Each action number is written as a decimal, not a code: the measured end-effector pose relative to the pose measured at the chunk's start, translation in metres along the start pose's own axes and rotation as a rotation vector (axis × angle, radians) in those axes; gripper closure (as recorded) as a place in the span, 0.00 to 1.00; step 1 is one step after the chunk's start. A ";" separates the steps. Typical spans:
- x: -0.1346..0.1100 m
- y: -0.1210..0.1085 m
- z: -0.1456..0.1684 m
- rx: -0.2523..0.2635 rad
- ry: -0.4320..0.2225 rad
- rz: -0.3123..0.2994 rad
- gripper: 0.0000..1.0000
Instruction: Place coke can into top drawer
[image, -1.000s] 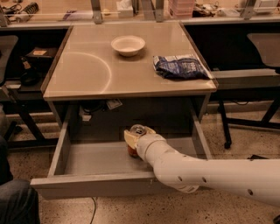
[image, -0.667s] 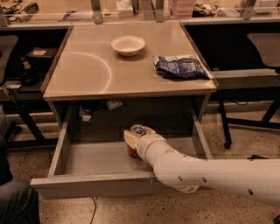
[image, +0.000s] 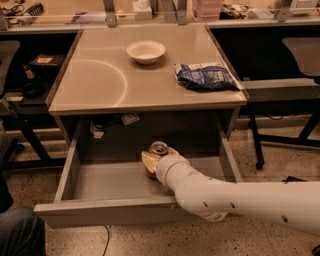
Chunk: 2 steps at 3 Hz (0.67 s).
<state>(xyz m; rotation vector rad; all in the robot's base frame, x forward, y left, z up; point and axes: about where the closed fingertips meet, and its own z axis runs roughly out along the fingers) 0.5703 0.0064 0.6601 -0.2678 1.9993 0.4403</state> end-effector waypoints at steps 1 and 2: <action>0.000 0.000 0.000 0.000 0.000 0.000 0.00; 0.000 0.000 0.000 0.000 0.000 0.000 0.00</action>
Offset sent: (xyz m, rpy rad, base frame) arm 0.0000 0.0000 0.0000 0.0000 0.0000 0.0000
